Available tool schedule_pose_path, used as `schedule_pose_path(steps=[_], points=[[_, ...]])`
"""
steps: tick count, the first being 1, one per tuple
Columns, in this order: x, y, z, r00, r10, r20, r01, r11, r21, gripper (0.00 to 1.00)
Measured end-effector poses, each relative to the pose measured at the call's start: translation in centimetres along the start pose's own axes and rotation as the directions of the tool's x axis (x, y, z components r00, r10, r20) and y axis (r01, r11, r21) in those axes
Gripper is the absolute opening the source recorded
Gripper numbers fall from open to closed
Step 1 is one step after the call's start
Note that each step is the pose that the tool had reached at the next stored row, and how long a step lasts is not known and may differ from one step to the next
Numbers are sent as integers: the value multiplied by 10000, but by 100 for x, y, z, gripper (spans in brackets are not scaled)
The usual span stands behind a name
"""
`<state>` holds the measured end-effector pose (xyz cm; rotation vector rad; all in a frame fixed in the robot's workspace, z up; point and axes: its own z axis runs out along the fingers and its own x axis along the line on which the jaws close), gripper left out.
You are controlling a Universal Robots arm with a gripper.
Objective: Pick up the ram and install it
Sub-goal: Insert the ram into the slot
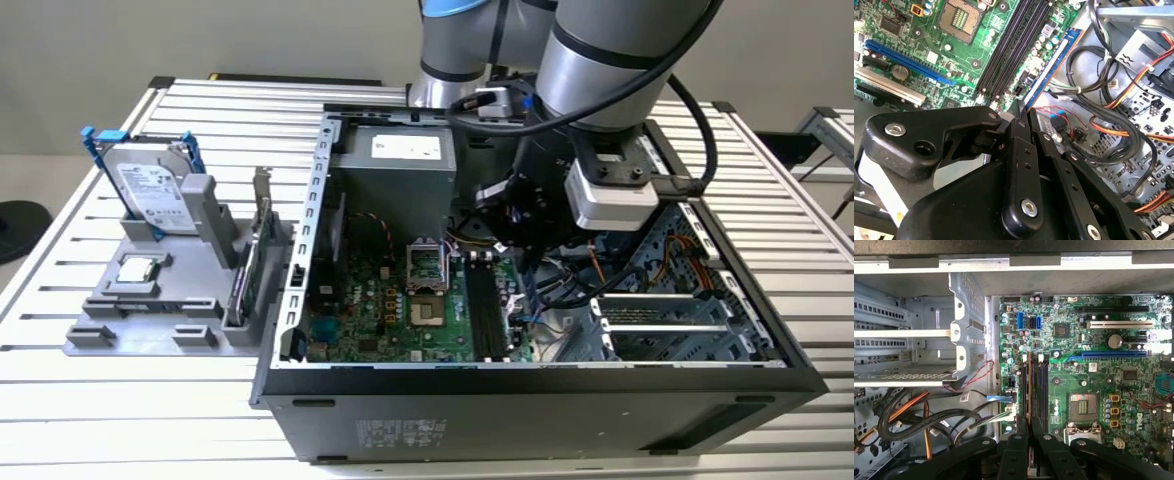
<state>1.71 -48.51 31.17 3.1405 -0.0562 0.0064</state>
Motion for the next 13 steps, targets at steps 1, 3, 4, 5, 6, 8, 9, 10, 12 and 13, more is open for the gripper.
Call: schedule_pose_path(steps=[1,3,4,5,6,8,9,10,12,13], points=[[0,0,4,10000,0,0,0,10000,-1,0],[0,0,13,10000,0,0,0,10000,-4,0],[0,0,17,10000,0,0,0,10000,-6,0],[0,0,21,10000,0,0,0,10000,-8,0],[0,0,26,10000,0,0,0,10000,-10,0],[-1,0,34,10000,2,0,-2,10000,-14,0],[-1,0,38,10000,1,-1,-1,10000,-17,0],[-1,0,42,10000,1,0,-1,10000,-20,0],[0,0,50,10000,0,-1,0,10000,-27,0],[0,-1,53,10000,0,-1,0,10000,-31,0]])
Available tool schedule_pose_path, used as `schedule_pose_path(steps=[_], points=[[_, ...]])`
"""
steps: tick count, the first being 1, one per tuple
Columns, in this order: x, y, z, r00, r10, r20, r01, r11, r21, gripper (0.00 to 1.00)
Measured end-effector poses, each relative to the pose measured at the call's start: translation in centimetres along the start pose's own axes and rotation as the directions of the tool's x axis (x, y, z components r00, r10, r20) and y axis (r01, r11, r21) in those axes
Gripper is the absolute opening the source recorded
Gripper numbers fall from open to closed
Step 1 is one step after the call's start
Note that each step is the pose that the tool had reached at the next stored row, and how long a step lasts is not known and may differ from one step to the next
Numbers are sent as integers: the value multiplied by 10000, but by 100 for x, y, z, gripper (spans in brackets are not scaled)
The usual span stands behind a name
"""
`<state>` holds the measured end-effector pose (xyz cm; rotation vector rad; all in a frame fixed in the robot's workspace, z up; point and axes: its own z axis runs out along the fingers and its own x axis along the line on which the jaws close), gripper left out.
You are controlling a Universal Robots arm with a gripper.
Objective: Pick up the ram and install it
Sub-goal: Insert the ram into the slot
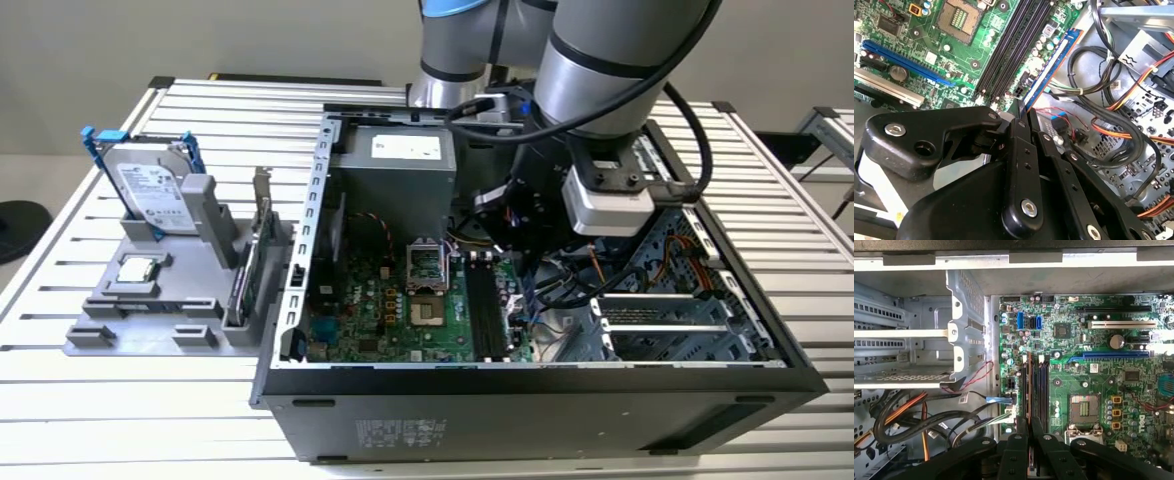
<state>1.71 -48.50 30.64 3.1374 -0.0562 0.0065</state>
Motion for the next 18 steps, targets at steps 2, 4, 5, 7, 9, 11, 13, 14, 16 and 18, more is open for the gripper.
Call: schedule_pose_path(steps=[2,4,5,7,9,11,13,14,16,18], points=[[0,0,7,10000,-1,-1,1,10000,-11,0],[0,0,14,10000,-1,-1,1,10000,-21,0],[0,0,17,10000,-1,-1,1,10000,-26,0],[0,0,24,10000,-1,-1,1,10000,-38,0],[0,0,31,10000,-1,-2,1,10000,-50,0],[0,-1,38,10000,-1,-2,1,10000,-59,0],[0,-1,44,10000,-1,-2,1,10000,-65,0],[0,-1,47,10000,-1,-2,1,10000,-69,0],[0,-1,53,10000,-1,-2,1,10000,-75,0],[0,-1,59,10000,0,-3,0,10000,-80,0]])
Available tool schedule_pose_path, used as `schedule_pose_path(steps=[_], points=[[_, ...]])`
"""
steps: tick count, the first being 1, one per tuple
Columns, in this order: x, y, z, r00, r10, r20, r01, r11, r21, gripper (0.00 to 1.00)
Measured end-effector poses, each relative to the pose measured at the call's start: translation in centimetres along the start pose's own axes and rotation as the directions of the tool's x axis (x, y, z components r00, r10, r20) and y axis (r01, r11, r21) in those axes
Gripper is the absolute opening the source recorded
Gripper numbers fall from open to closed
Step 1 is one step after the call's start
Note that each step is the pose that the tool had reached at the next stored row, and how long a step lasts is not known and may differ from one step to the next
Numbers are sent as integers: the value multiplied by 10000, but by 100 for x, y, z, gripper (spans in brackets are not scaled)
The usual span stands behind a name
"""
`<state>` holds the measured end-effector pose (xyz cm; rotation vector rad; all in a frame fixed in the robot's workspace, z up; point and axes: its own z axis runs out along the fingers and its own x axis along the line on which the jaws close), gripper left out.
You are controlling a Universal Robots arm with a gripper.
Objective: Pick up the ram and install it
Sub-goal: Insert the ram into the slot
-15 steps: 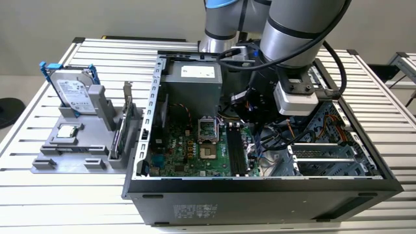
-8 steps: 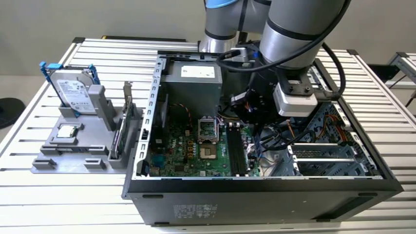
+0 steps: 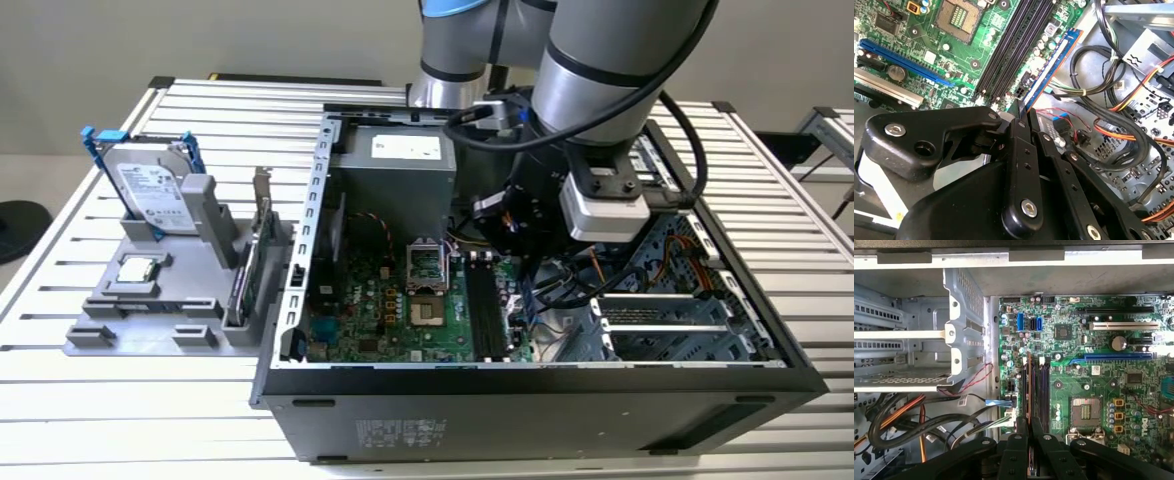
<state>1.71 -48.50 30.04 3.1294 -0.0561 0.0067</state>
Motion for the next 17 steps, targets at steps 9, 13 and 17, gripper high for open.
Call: schedule_pose_path(steps=[9,13,17], points=[[0,0,25,10000,-1,-1,1,10000,-18,0],[0,0,34,10000,-1,-1,1,10000,-26,0],[0,-1,43,10000,0,-1,0,10000,-37,0]])
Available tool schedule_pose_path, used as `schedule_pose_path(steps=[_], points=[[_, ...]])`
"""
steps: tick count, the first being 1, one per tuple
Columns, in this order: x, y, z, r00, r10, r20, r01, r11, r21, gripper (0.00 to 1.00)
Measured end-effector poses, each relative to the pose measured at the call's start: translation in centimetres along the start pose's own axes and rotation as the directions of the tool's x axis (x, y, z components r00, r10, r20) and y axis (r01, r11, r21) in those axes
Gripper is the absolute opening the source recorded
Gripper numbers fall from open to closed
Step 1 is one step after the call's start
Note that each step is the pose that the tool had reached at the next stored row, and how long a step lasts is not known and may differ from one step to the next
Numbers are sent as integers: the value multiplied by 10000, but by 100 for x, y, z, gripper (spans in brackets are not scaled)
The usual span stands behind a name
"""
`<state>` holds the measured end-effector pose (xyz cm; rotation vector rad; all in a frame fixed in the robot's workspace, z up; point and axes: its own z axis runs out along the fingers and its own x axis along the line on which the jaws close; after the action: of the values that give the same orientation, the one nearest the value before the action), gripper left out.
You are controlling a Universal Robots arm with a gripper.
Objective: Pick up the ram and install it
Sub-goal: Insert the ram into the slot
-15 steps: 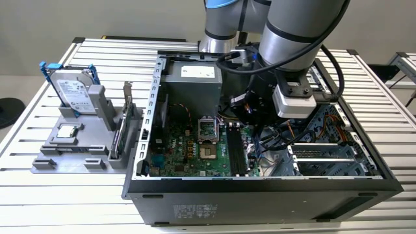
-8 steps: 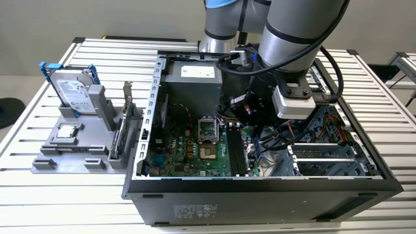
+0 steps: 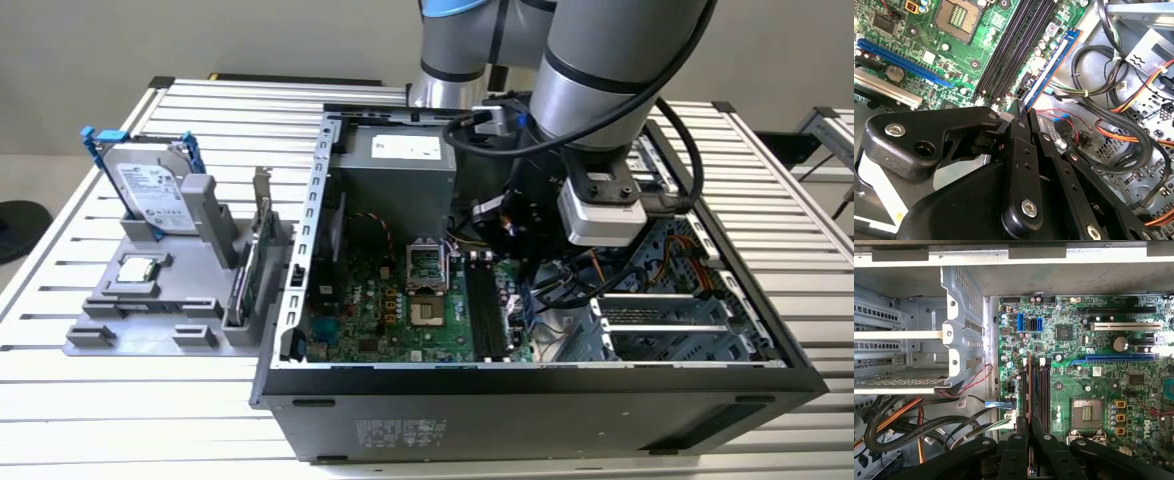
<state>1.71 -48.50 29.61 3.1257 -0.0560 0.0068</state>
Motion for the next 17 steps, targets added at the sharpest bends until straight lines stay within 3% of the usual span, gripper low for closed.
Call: schedule_pose_path(steps=[17], points=[[0,-1,39,10000,0,-1,0,10000,-27,0]])
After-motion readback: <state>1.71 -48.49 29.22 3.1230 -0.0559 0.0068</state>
